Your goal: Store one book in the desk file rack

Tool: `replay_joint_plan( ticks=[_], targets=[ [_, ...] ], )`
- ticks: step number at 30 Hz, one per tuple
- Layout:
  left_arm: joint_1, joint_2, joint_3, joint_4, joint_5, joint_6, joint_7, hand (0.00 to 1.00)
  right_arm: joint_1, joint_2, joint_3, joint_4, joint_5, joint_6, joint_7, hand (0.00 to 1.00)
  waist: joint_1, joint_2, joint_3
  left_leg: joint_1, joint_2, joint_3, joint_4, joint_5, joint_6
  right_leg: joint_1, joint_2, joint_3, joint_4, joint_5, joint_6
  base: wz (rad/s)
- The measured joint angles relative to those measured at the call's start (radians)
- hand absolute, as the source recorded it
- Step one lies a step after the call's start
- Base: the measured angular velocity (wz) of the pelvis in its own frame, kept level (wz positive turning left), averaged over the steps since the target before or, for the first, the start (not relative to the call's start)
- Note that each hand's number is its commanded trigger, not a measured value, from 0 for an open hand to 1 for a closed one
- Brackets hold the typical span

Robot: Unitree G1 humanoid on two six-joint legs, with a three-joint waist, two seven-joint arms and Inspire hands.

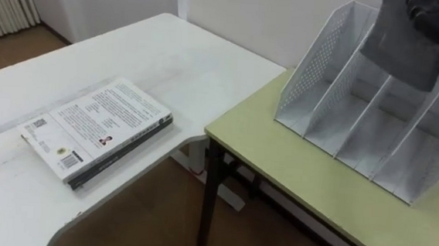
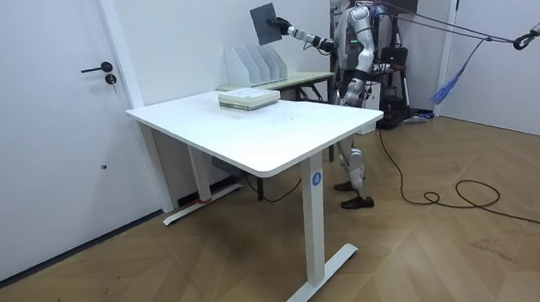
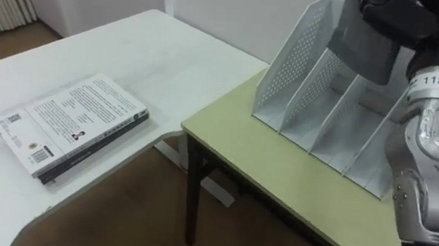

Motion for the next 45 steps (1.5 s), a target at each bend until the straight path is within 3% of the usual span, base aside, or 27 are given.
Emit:
replay_joint_plan(
  ticks=[7, 10, 14, 24, 28, 45],
  targets=[
    [0.012, -0.002, 0.000, 0.044, -0.003, -0.002, 0.021, 0.00, -0.112, -0.027, -0.007, 0.051, 0.063, -0.001, -0.101, 1.00, 0.000, 0.005, -0.0045, -0.001, 0.001, -0.005, 0.005, 0.000, -0.001, 0.007, 0.002, -0.004, -0.005, 0.000, -0.001, 0.03],
    [0.016, -0.004, 0.001, 0.053, 0.000, -0.002, 0.041, 0.00, -0.114, -0.045, -0.008, 0.056, 0.103, -0.001, -0.130, 1.00, 0.002, 0.014, -0.0126, -0.001, 0.001, -0.012, 0.004, 0.000, -0.001, 0.018, 0.003, -0.015, -0.024, 0.007, 0.000, 0.08],
    [0.017, -0.004, 0.001, 0.053, 0.001, -0.001, 0.043, 0.00, -0.114, -0.049, -0.009, 0.093, 0.101, -0.001, -0.156, 1.00, 0.002, 0.020, -0.0178, 0.005, 0.001, -0.018, -0.001, 0.001, -0.001, 0.023, 0.003, -0.021, -0.030, 0.008, 0.000, 0.03],
    [0.014, -0.017, 0.031, 0.053, 0.031, 0.016, 0.060, 0.00, -0.114, -0.054, -0.011, 0.176, 0.099, 0.000, -0.171, 1.00, 0.002, 0.021, -0.0088, 0.004, 0.000, -0.025, -0.003, 0.003, -0.004, 0.020, 0.002, -0.022, -0.021, 0.008, -0.001, 0.00],
    [0.012, -0.017, 0.039, 0.055, 0.030, 0.016, 0.062, 0.00, -0.114, -0.077, -0.011, 0.195, 0.100, 0.000, -0.195, 1.00, 0.008, 0.014, -0.0044, 0.002, -0.002, -0.030, -0.002, 0.003, -0.003, 0.021, 0.002, -0.024, -0.033, 0.008, 0.000, 0.01],
    [0.010, -0.016, 0.040, 0.055, 0.030, 0.013, 0.104, 0.00, -0.114, -0.089, -0.010, 0.249, 0.096, 0.000, -0.284, 1.00, 0.017, 0.009, -0.0053, -0.003, -0.003, -0.041, -0.005, 0.003, -0.003, 0.022, 0.001, -0.035, -0.032, 0.008, 0.000, 0.01]
  ],
)
